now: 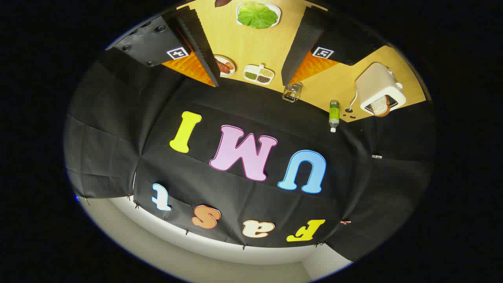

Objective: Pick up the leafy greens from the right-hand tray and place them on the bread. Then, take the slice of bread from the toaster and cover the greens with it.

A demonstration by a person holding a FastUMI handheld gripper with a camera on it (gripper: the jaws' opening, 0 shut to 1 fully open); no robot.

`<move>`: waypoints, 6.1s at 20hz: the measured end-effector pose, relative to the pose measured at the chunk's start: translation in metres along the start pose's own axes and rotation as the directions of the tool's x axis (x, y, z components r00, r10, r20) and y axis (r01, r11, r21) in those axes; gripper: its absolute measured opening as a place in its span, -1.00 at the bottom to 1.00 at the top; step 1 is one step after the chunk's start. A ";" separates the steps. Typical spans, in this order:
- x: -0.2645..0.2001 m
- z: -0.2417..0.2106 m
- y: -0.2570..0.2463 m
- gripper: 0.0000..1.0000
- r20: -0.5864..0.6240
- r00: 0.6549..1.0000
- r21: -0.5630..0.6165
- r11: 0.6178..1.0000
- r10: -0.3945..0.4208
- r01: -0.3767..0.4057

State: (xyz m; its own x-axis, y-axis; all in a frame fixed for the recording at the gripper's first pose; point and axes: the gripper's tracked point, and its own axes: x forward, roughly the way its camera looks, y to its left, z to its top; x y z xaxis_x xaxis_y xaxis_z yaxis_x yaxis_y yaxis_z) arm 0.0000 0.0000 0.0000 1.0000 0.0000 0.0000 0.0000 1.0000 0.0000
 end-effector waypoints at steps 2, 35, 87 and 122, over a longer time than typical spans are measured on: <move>0.000 -0.001 0.000 0.94 -0.004 1.000 -0.007 1.000 0.002 -0.002; 0.009 -0.097 -0.024 0.95 -0.183 0.973 -0.011 0.989 0.140 -0.145; -0.018 -0.182 0.147 -0.85 -0.477 0.690 0.245 0.837 0.544 -0.490; 0.030 -0.044 0.205 0.90 -0.181 0.841 0.188 0.858 0.509 -0.478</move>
State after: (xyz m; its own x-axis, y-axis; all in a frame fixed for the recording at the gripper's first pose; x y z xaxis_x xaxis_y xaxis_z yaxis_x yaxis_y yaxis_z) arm 0.0297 0.2048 -0.0442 0.8414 0.5090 -0.1813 -0.4784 0.8578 0.1879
